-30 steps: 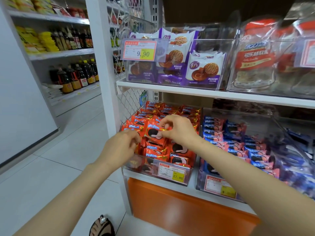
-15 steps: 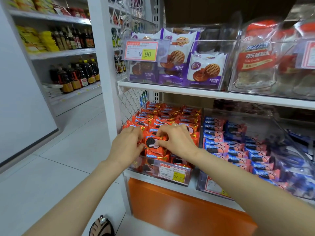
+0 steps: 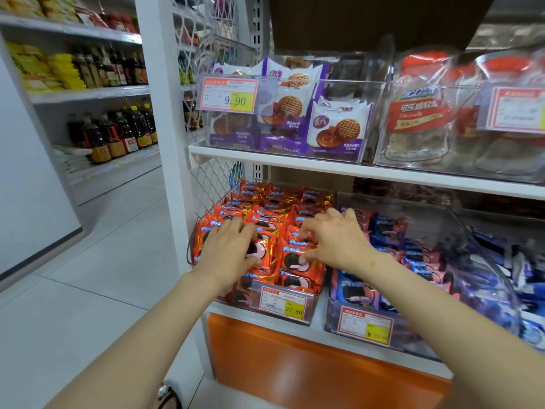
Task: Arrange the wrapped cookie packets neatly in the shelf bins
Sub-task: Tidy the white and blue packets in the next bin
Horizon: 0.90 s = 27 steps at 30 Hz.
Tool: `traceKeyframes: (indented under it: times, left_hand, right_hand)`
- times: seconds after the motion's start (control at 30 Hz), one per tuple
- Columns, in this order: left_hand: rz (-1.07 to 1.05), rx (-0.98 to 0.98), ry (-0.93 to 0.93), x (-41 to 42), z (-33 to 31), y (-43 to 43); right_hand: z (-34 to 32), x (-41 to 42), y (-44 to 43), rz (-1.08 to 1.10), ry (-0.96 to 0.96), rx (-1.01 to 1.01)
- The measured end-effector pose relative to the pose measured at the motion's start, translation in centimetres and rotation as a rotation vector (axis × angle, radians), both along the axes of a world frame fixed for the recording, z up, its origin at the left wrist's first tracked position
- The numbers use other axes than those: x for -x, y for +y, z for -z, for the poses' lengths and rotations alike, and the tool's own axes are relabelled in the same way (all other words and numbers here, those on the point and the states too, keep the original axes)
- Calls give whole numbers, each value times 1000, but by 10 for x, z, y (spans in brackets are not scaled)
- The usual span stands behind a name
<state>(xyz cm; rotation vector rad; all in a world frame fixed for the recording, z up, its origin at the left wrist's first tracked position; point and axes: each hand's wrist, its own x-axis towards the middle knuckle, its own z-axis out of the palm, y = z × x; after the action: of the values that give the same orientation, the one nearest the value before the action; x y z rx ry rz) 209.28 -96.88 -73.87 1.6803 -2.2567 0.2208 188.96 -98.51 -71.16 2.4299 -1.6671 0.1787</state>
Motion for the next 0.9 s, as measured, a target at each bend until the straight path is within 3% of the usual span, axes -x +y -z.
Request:
traceKeyframes:
  times: [0.43, 0.57, 0.73, 0.9]
  left_hand:
    - [55, 50, 24, 9, 1, 7]
    - [75, 78, 83, 4, -8, 17]
    - [106, 21, 264, 5, -11, 40]
    - [177, -101, 324, 32, 1, 77]
  right_hand:
    - [14, 0, 4, 33, -16, 56]
    - [-1, 20, 19, 20, -236, 35]
    - [-3, 49, 52, -34, -643, 13]
    - [10, 67, 91, -19, -771, -103]
